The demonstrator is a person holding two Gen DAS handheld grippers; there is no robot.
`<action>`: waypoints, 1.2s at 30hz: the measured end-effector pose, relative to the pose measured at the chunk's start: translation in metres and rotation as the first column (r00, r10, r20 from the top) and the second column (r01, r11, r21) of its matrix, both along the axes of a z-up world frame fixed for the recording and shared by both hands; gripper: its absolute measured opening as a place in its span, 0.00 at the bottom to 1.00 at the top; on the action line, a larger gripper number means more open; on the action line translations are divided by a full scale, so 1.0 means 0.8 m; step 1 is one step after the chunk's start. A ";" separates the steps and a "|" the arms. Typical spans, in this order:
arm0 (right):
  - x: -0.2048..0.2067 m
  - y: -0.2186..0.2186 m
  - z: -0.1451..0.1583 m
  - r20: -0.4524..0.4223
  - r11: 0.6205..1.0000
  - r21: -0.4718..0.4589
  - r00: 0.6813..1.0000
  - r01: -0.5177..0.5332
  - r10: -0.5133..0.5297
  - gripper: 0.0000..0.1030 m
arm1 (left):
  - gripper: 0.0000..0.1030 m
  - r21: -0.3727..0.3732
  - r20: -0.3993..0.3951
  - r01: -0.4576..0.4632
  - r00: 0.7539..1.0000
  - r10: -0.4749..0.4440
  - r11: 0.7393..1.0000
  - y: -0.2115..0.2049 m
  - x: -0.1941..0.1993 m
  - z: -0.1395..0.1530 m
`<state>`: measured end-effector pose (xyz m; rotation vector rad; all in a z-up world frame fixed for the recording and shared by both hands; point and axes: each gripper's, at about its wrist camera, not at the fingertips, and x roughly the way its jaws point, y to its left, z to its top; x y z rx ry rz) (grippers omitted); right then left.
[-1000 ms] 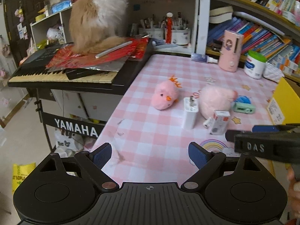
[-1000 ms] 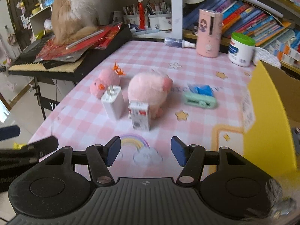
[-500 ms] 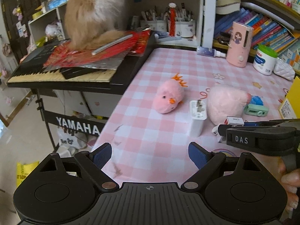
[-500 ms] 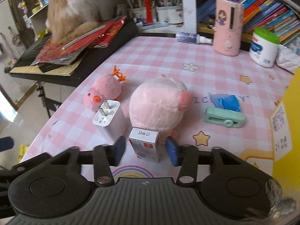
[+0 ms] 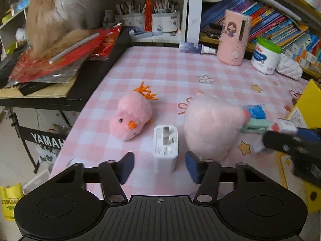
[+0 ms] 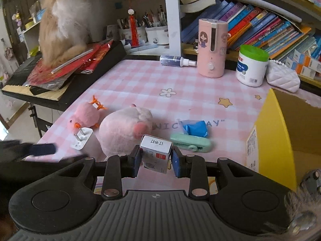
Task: Organize objects
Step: 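Grasp the white plug charger with the left tool while the right tool grasps the small white box, then carry the charger and small white box with both tools toward the yellow box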
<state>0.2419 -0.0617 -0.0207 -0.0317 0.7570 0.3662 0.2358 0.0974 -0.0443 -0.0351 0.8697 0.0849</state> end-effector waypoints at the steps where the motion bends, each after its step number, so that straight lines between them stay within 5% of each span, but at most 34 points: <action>1: -0.001 -0.002 0.001 0.007 1.000 0.002 1.000 -0.007 0.007 0.29 | 0.45 -0.001 -0.005 0.002 1.000 -0.002 1.000 -0.001 0.007 -0.004; 6: -0.006 0.001 0.007 0.045 0.998 -0.010 0.997 -0.057 0.057 0.29 | 0.24 0.039 -0.040 0.044 0.998 -0.043 0.998 -0.012 0.029 -0.021; 13: -0.006 0.002 0.003 0.016 0.998 -0.038 0.999 -0.051 0.051 0.29 | 0.24 0.024 -0.016 0.027 1.000 -0.026 0.999 -0.006 0.019 -0.014; 23: -0.017 0.000 0.010 -0.023 0.998 -0.058 1.000 -0.012 0.011 0.29 | 0.24 -0.097 0.133 0.031 0.991 -0.018 0.995 0.013 -0.059 0.064; 36: -0.089 0.012 0.030 0.007 0.999 -0.053 1.000 -0.012 0.013 0.29 | 0.24 -0.131 0.151 0.100 0.985 -0.080 0.986 0.016 -0.153 0.069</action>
